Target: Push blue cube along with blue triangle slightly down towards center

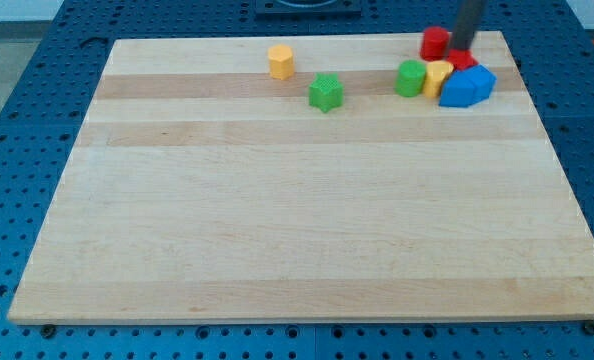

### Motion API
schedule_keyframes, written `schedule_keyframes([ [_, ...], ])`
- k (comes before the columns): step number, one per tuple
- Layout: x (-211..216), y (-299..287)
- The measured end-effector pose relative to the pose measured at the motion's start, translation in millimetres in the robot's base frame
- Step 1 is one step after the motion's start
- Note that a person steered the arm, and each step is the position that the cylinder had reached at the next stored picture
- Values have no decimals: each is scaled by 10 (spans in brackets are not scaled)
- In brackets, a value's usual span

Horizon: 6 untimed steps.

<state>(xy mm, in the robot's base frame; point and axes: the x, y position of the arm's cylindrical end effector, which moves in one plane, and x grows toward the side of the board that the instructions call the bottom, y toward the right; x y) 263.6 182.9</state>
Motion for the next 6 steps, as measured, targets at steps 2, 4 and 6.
schedule_keyframes([
  [2, 33, -188],
  [4, -287, 896],
  [6, 38, 1089],
])
